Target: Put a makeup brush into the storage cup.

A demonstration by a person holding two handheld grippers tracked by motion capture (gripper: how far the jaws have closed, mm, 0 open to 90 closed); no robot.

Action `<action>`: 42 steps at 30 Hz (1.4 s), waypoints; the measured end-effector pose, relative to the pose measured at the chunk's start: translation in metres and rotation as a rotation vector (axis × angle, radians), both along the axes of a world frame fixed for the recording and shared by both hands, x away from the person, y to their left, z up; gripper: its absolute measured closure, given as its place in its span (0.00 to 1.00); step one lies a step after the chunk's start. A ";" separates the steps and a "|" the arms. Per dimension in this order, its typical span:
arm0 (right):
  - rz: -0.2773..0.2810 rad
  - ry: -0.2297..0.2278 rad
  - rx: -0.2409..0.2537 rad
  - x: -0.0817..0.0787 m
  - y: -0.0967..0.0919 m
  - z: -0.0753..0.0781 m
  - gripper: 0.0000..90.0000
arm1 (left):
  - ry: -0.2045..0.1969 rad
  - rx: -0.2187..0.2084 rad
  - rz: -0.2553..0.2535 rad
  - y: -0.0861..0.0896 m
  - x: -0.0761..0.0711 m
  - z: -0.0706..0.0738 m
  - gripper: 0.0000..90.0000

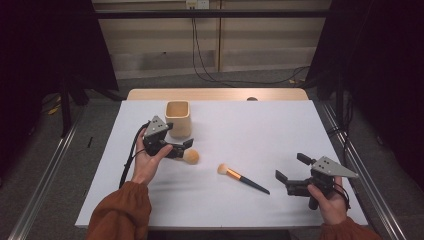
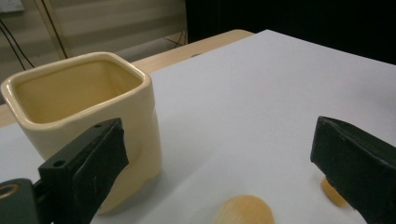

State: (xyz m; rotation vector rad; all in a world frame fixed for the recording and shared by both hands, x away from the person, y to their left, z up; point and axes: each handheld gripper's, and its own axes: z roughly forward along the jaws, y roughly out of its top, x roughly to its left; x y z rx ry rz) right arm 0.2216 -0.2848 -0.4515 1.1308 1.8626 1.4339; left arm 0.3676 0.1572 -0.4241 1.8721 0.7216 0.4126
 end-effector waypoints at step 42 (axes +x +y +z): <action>0.013 0.009 -0.013 0.001 0.001 -0.001 0.00 | 0.252 0.505 -0.285 -0.006 0.026 0.001 0.06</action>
